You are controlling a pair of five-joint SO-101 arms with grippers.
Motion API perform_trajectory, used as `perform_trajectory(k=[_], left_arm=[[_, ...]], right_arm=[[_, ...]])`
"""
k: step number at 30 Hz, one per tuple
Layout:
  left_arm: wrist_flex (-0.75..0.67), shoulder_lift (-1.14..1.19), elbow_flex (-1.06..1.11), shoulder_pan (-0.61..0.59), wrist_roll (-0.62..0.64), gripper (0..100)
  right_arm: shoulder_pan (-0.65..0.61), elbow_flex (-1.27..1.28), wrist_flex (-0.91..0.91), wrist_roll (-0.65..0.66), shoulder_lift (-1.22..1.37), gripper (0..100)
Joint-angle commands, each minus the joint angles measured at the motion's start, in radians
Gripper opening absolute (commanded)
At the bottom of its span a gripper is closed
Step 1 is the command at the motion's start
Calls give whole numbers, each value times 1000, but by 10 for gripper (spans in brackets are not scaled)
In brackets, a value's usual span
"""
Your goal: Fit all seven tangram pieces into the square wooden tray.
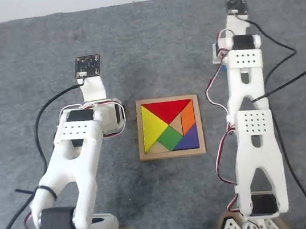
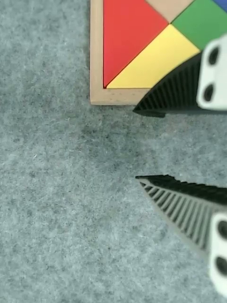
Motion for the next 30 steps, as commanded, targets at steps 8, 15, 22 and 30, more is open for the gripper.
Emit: perform_trajectory(k=[8, 15, 22, 30], left_arm=[[-14, -46, -22, -5, -8, 203], [-14, -49, -22, -5, -8, 203], [-14, -51, -22, -5, -8, 203], [-14, -51, -22, -5, -8, 203]], right_arm=[[-38, -23, 27, 60, -12, 183], [-48, -28, 285, 127, -13, 166], [-53, -31, 354, 133, -13, 166], [-35, -25, 357, 64, -48, 169]])
